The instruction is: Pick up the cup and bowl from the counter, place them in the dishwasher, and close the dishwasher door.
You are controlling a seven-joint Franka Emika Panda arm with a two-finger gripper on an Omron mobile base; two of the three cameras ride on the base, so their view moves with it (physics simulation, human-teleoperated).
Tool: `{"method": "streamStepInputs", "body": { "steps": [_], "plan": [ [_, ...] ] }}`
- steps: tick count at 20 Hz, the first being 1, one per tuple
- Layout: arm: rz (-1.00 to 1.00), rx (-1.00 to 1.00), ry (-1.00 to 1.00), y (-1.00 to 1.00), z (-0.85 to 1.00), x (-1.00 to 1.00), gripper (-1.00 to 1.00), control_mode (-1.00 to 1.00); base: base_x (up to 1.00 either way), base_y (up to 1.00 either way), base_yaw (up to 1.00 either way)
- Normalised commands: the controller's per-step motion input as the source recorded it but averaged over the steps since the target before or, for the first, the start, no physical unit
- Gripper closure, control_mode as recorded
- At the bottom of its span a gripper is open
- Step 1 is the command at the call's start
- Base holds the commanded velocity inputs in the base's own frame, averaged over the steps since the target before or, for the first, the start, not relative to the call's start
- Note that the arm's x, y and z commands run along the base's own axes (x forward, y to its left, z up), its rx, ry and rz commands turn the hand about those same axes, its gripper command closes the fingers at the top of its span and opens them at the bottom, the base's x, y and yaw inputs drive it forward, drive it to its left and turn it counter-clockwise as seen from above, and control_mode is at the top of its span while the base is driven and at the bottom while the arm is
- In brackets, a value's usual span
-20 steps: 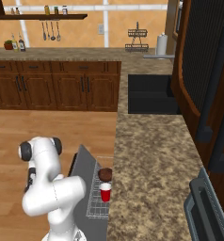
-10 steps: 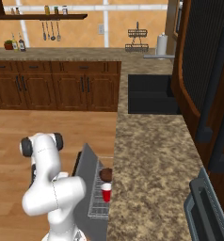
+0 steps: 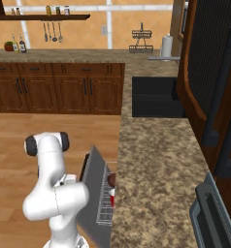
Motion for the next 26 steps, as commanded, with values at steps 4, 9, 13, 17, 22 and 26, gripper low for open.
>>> {"method": "streamStepInputs", "body": {
  "steps": [4,9,13,17,22,26],
  "plan": [
    [-0.09,-0.19,-0.01,-1.00,-0.06,0.10,-1.00,-1.00,0.00,0.00,0.00],
    [-0.07,-0.16,0.00,-1.00,-0.11,0.13,-1.00,-1.00,0.00,0.00,0.00],
    [-0.05,-0.11,0.00,-1.00,-0.14,0.16,-1.00,-1.00,0.00,0.00,0.00],
    [-0.04,-0.08,0.00,-1.00,-0.15,0.24,-1.00,-1.00,0.00,0.00,0.00],
    [-0.03,-0.08,0.00,-1.00,-0.18,0.30,-1.00,-1.00,0.00,0.00,0.00],
    [-0.03,-0.09,0.00,-1.00,-0.36,0.35,-1.00,-1.00,0.00,0.00,0.00]
  ]
}}
